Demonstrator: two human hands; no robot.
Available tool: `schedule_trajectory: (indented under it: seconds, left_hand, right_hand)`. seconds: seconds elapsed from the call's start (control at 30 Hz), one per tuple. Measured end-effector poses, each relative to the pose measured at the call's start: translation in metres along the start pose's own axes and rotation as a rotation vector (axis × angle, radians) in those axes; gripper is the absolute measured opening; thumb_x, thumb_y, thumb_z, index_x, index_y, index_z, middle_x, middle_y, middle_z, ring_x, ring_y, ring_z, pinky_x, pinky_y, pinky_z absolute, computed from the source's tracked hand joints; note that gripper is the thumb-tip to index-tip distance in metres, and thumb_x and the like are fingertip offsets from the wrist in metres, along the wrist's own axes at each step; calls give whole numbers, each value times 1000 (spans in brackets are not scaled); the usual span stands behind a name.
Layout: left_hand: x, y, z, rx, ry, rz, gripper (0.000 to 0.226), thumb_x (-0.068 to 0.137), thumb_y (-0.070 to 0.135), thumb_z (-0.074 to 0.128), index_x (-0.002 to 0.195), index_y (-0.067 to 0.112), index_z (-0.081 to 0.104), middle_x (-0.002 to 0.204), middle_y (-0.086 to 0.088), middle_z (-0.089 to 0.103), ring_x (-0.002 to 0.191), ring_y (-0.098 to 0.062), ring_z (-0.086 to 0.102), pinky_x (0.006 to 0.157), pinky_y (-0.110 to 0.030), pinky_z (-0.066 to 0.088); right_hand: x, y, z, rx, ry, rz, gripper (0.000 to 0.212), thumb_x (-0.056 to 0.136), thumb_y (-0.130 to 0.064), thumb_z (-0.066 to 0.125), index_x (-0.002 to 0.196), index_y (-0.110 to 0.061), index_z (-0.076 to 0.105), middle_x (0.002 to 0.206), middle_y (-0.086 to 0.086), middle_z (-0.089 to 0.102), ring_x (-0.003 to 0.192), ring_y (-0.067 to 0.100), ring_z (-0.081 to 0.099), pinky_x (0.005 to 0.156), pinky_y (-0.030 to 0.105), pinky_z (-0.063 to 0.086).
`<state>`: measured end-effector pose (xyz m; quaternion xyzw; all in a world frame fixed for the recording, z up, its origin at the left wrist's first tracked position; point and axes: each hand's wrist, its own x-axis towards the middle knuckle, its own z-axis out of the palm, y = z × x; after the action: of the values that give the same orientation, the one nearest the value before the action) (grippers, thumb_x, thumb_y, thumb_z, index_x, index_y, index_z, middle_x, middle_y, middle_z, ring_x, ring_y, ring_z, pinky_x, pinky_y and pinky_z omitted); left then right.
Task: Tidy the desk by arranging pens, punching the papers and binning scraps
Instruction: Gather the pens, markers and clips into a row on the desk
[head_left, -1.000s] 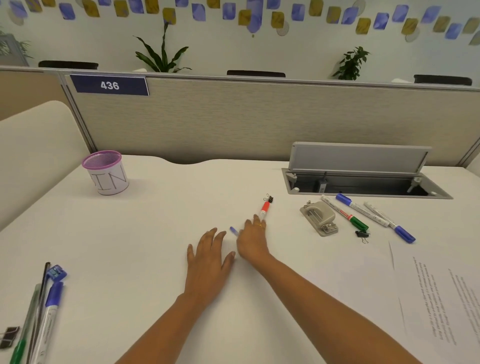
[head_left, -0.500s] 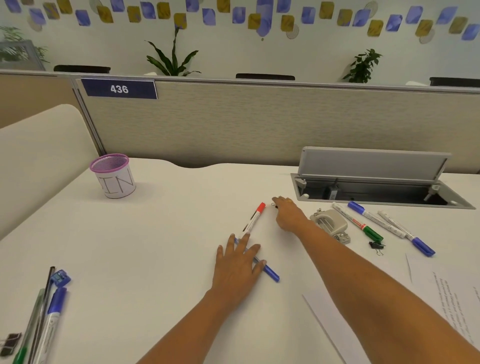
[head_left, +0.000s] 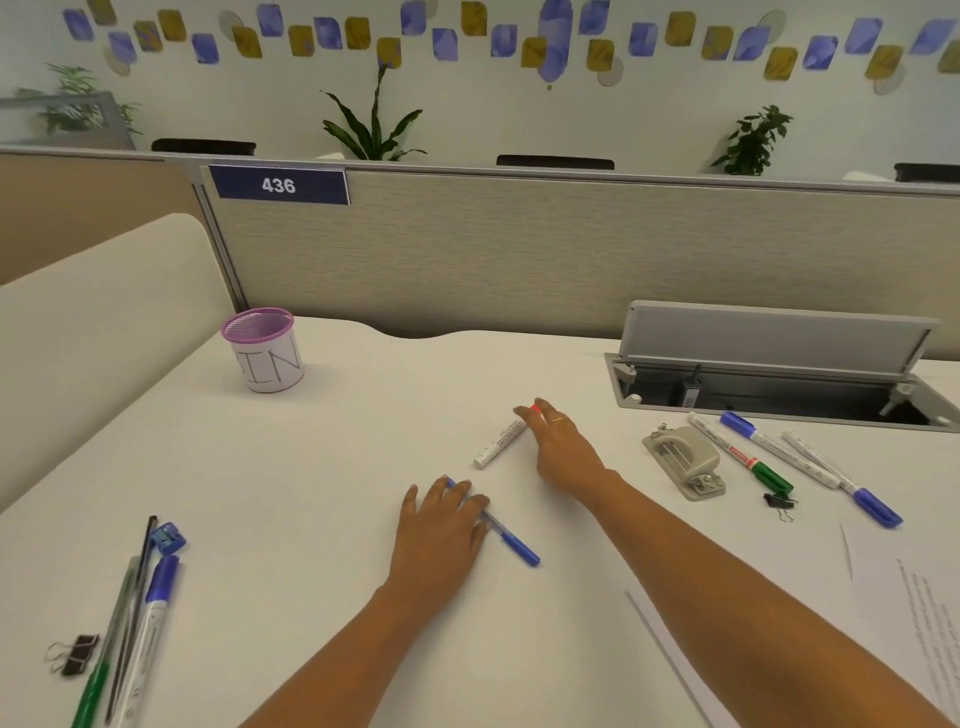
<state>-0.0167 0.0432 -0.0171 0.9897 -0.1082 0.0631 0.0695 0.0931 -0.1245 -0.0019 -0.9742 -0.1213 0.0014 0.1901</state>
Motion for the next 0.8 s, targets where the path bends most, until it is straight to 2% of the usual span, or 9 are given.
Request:
schedule_trajectory:
  seconds: [0.07, 0.1, 0.17, 0.23, 0.37, 0.5, 0.7, 0.77, 0.8]
  left_hand:
    - [-7, -8, -12, 3, 120, 50, 24, 76, 28, 72, 100, 29, 70, 111, 9, 69, 112, -13, 62, 97, -44, 44]
    - [-11, -15, -16, 48, 162, 57, 24, 60, 27, 84, 82, 29, 73, 91, 12, 73, 93, -10, 70, 84, -41, 53]
    - [-19, -28, -21, 87, 190, 28, 28, 46, 26, 91, 66, 29, 72, 71, 16, 71, 74, -7, 71, 71, -35, 57]
    - [-26, -44, -24, 98, 241, 7, 28, 46, 21, 91, 64, 27, 71, 67, 15, 69, 67, -9, 70, 69, -33, 57]
    - [-45, -70, -33, 152, 265, -44, 24, 51, 15, 90, 63, 23, 71, 59, 10, 67, 57, -16, 66, 67, -34, 55]
    - [-64, -90, -46, 211, 199, -131, 24, 49, 11, 89, 55, 21, 67, 47, 6, 61, 45, -18, 59, 64, -32, 53]
    - [-86, -111, -59, 287, 115, -265, 35, 34, 6, 89, 38, 17, 56, 31, 2, 49, 27, -17, 48, 47, -23, 43]
    - [-94, -119, -62, 251, 121, -341, 30, 43, 5, 86, 45, 15, 58, 36, 1, 53, 31, -18, 52, 51, -22, 43]
    - [-98, -124, -64, 228, 114, -371, 18, 59, 7, 79, 59, 12, 62, 48, 0, 61, 43, -19, 59, 57, -24, 43]
  right_hand:
    - [4, -6, 2, -70, -90, -47, 63, 92, 3, 38, 146, -26, 22, 159, 4, 7, 146, 29, 8, 115, 44, 23]
    - [6, -10, 4, -91, -131, -56, 62, 93, 3, 36, 147, -25, 21, 159, 4, 6, 146, 28, 6, 116, 43, 22]
    - [8, -17, 6, -74, -163, -34, 60, 92, 3, 34, 146, -20, 23, 159, 7, 7, 145, 27, 14, 115, 39, 23]
    - [5, -25, 11, -7, -138, -3, 58, 90, 5, 33, 144, -16, 29, 158, 8, 10, 142, 25, 23, 112, 35, 26]
    - [-12, -44, 24, 69, -117, -101, 51, 86, 8, 34, 134, -8, 42, 155, 8, 20, 143, 20, 22, 112, 27, 22]
    - [-32, -74, 37, 149, -129, -175, 32, 92, -6, 37, 118, -9, 55, 150, 4, 32, 137, 16, 31, 106, 21, 24]
    - [-51, -131, 61, 271, -200, -260, 44, 93, 0, 36, 136, -5, 42, 155, 5, 23, 142, 20, 22, 114, 28, 19]
    - [-57, -151, 68, 317, -202, -284, 44, 95, -6, 36, 139, -8, 38, 153, 3, 27, 138, 16, 27, 110, 26, 21]
    - [-62, -161, 71, 345, -187, -299, 41, 98, -14, 34, 139, -12, 40, 151, 0, 31, 133, 11, 31, 105, 21, 23]
